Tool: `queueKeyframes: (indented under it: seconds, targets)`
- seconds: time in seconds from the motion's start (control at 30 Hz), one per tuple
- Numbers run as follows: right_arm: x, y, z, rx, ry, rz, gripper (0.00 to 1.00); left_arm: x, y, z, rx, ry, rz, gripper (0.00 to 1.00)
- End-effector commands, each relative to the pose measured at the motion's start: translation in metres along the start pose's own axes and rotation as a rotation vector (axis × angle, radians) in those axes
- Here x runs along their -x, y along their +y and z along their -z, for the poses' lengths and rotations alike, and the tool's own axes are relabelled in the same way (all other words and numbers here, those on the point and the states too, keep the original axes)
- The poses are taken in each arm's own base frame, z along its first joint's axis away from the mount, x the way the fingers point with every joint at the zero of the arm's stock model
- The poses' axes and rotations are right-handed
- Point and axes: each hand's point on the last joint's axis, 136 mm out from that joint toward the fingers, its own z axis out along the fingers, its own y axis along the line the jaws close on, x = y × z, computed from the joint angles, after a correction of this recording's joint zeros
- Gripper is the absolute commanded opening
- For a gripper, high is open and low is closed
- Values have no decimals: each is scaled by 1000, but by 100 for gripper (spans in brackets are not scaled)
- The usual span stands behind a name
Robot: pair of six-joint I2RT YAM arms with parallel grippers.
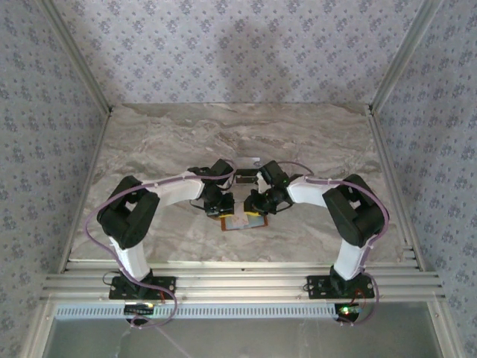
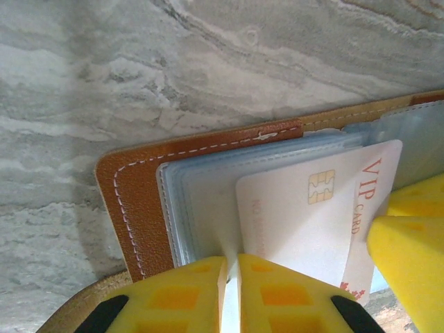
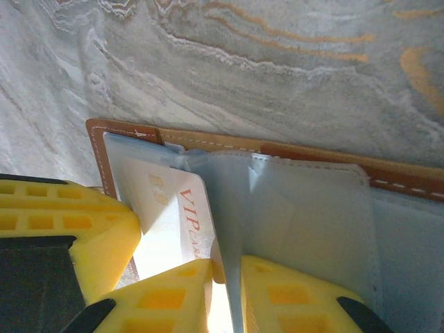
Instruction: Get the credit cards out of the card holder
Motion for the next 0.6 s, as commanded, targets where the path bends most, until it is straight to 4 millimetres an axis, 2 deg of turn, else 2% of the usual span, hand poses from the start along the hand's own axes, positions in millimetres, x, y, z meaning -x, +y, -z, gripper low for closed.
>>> queueKeyframes:
  seconds: [0.0,0.17,0.57]
  targets:
    - [1,10,-3,94,5,-19,20,-13,21,-15,90,57,4,14]
    - [2,15,-4,156,10,-24,20,-12,21,-16,90,56,5,14]
    - [1,1,0,116,-9,-48,13,-14,22,-15,92,55,5,14]
